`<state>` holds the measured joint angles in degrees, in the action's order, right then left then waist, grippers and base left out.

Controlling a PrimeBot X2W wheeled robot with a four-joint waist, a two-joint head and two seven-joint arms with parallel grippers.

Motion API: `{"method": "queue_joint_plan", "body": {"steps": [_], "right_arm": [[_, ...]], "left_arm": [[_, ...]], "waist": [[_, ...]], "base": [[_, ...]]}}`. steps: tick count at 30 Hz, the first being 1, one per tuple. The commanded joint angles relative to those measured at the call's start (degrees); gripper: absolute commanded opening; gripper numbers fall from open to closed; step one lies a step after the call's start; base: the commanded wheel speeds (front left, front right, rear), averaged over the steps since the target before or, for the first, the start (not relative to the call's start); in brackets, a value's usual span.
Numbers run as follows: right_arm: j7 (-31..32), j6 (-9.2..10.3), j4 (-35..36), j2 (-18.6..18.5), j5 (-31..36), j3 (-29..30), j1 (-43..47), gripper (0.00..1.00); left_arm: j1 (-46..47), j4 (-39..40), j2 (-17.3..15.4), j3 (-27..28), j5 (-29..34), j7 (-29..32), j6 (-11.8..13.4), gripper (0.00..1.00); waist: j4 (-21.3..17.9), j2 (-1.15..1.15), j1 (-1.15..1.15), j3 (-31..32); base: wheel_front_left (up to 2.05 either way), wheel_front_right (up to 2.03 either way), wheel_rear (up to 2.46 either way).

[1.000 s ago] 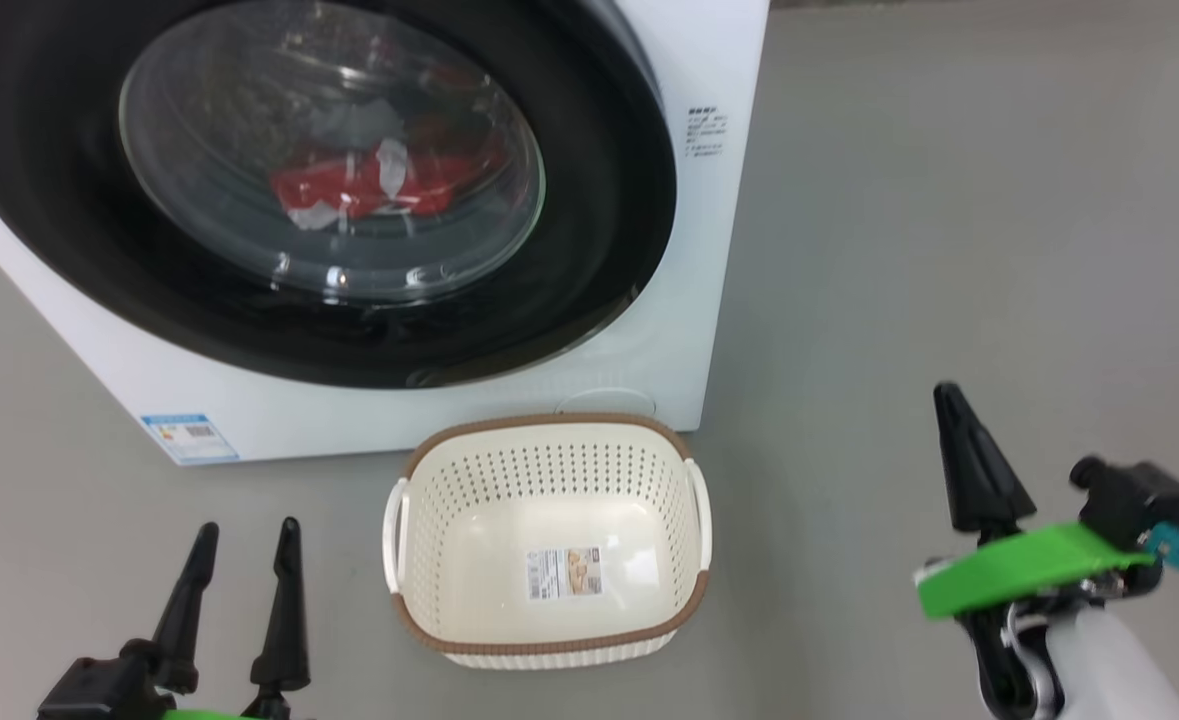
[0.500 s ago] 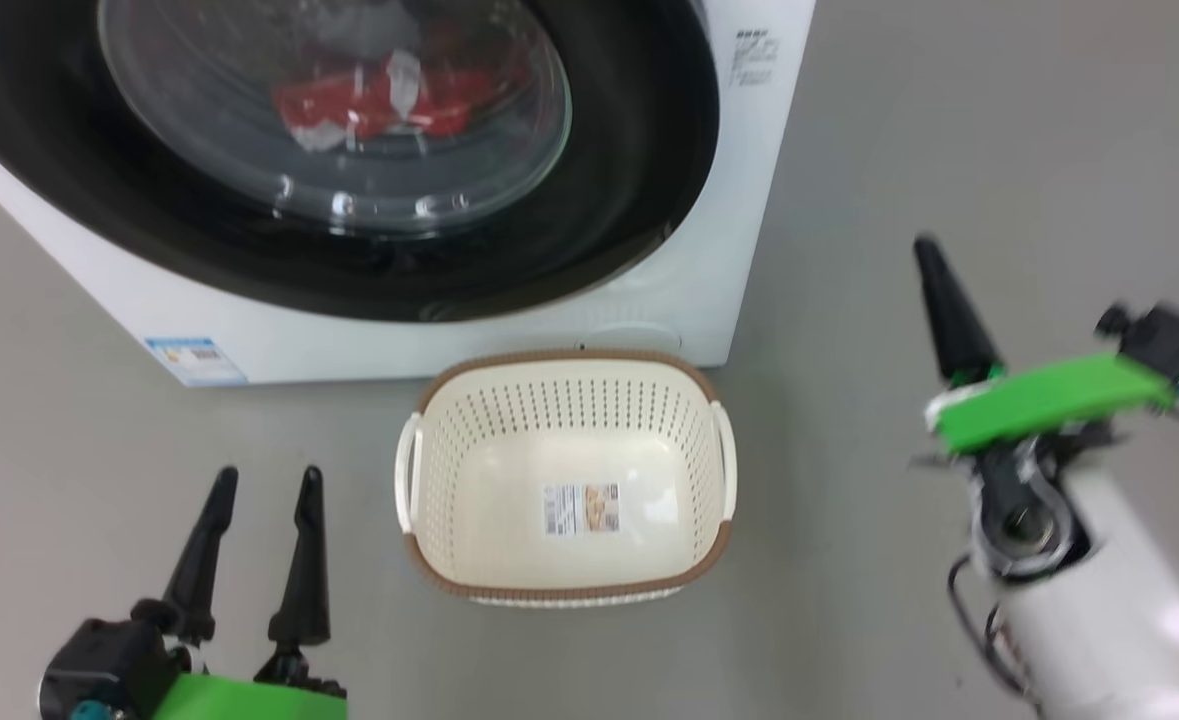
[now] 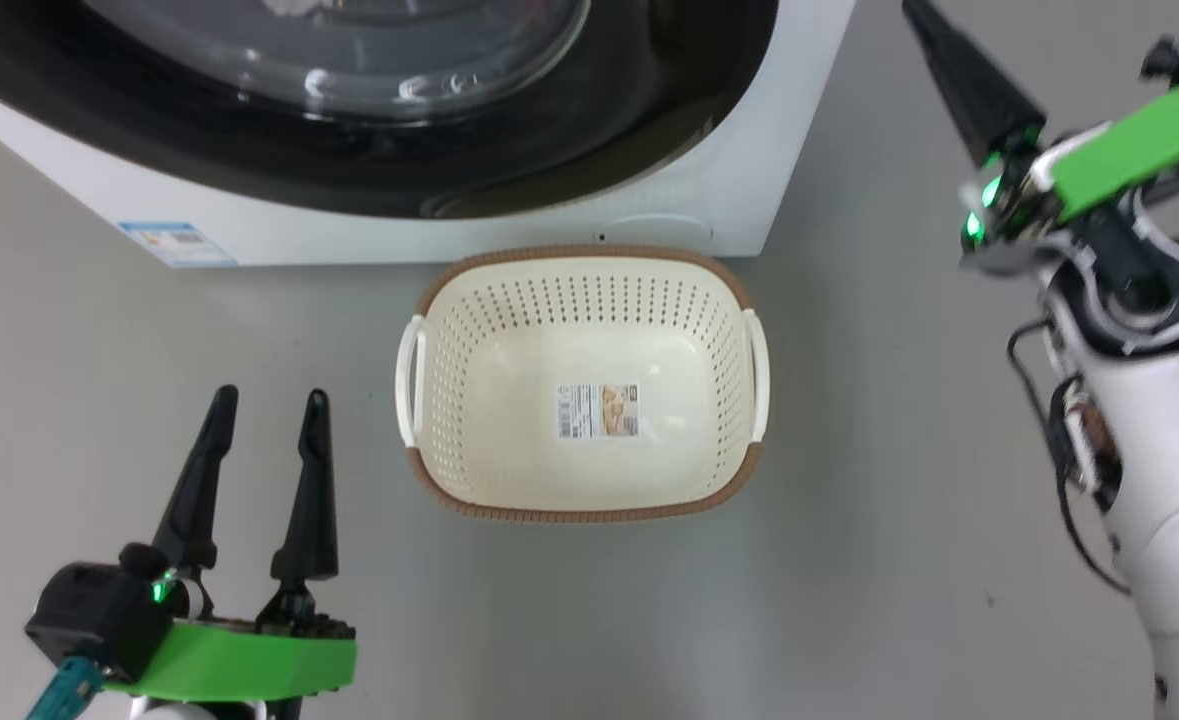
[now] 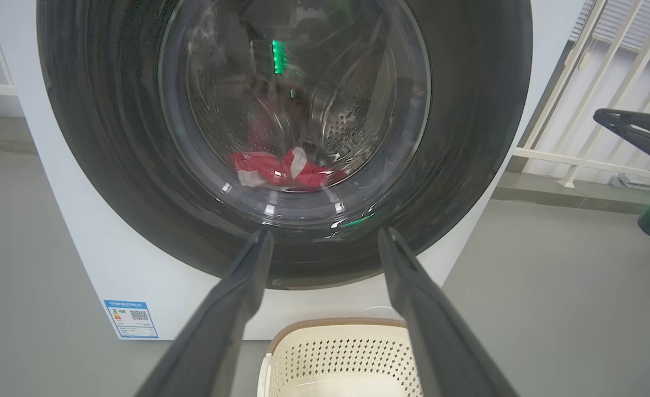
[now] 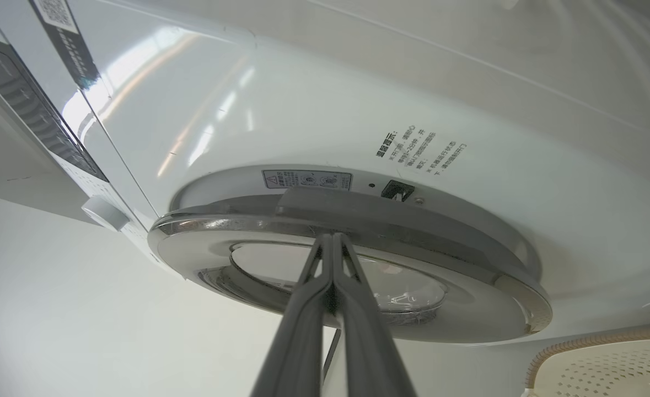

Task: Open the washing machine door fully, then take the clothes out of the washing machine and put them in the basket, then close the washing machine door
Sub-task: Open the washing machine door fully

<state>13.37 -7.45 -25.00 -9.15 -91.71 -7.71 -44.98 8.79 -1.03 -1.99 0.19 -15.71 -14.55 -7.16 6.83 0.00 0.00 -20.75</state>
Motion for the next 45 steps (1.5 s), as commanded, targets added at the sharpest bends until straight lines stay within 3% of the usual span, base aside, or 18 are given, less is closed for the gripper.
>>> {"method": "queue_joint_plan", "body": {"steps": [1, 13, 23, 32, 45], "right_arm": [[1.9, -0.03, 0.9, 0.1, -1.9, 0.2, -3.0, 0.00], [14.1, -0.03, -5.6, -1.0, -6.3, -0.2, -17.0, 0.00], [18.8, -0.03, -8.1, -1.4, -4.9, -1.5, -24.4, 0.00], [22.2, -0.03, -7.9, -1.2, -3.4, -3.3, -27.5, 0.00], [26.7, -0.03, -4.9, -1.2, -2.8, -4.4, -25.1, 0.00]], "left_arm": [[1.6, 1.7, -0.9, 1.5, 0.3, -0.4, -0.3, 1.00], [5.1, 2.9, -0.9, -0.4, -0.4, -0.4, -0.3, 1.00], [7.5, 2.9, -1.1, -1.0, -0.7, -0.4, -0.3, 1.00], [8.4, 2.7, -1.0, -0.9, -0.5, -0.4, -0.3, 1.00], [8.7, 1.3, -0.9, 0.1, 0.2, -0.4, -0.3, 1.00]], "waist": [[1.2, 0.00, 0.00, -3.3], [3.2, 0.00, 0.00, -10.0], [4.3, 0.00, 0.00, -14.2], [5.0, 0.00, 0.00, -16.0], [4.3, 0.00, 0.00, -14.6]], "base": [[0.00, 0.00, 0.00], [0.00, 0.00, 0.00], [0.00, 0.00, 0.00], [0.00, 0.00, 0.00], [0.00, 0.00, 0.00]]}}
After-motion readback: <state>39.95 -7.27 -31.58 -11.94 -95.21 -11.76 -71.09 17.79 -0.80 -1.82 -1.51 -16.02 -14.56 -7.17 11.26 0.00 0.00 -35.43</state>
